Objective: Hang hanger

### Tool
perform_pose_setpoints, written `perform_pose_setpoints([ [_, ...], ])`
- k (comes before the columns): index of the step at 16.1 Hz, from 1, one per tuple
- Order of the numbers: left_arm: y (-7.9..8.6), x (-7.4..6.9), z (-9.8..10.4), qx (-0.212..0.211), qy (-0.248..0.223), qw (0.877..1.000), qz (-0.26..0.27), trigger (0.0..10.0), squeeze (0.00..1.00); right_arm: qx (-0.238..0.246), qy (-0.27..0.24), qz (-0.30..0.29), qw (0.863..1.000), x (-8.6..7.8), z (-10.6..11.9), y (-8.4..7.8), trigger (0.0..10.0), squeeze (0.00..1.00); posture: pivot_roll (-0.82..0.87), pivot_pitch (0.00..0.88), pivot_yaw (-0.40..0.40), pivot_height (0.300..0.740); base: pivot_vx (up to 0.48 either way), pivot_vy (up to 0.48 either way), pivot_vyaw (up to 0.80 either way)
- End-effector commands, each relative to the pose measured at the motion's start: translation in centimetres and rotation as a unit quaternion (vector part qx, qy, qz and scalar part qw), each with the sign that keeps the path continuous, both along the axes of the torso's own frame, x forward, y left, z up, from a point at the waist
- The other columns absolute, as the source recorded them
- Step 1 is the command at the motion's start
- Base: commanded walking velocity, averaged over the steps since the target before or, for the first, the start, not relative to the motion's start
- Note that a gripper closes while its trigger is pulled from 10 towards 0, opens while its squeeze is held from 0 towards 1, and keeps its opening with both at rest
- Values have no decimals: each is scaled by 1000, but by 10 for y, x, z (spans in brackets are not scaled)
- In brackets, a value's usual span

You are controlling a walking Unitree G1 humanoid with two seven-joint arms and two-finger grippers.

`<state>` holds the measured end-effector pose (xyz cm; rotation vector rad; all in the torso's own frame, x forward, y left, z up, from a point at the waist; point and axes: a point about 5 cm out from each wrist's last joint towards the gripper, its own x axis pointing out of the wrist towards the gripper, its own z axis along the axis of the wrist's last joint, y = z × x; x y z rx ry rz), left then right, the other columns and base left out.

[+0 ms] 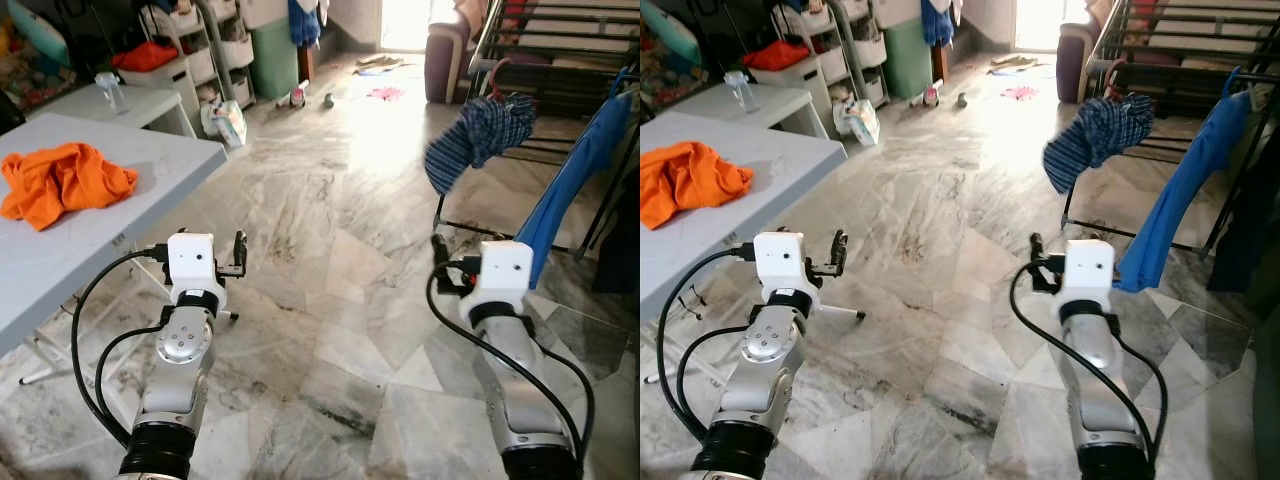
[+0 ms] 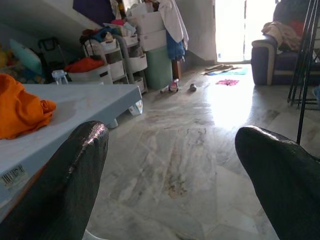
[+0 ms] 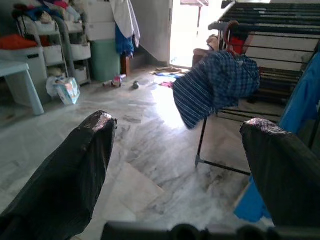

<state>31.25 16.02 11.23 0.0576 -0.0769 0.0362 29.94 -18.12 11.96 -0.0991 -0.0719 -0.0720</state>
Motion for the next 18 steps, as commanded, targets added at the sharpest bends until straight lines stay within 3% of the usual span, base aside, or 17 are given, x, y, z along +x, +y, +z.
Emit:
perform_pose_setpoints([
  [1,5,0,1,7,0,1000,8,10000,0,5,-8,8,1000,1,4,2,10000,0,39,0,71,740,0,0,0],
  [4,18,-3,-8,-4,19,998,60,10000,0,-5,0,20,1000,1,3,-2,10000,0,45,0,22,740,0,0,0],
  [6,19,-8,-12,-4,23,998,65,10000,0,-8,4,28,1000,2,3,-2,10000,0,48,0,7,740,0,0,0],
  [8,19,-22,-23,-9,33,996,81,10000,0,-23,7,57,998,7,9,1,10000,0,56,0,-57,740,0,0,0],
  [11,18,-25,-25,-12,35,996,85,10000,0,-26,4,62,998,11,14,1,10000,0,59,0,-73,740,0,0,0],
  [15,22,-26,-22,11,30,997,65,10000,0,-14,3,44,999,6,9,-2,10000,0,67,0,-30,740,0,0,0],
  [18,14,-20,-20,1,28,999,16,10000,0,-10,7,4,1000,-7,4,-9,10000,0,48,0,-5,740,0,0,0],
])
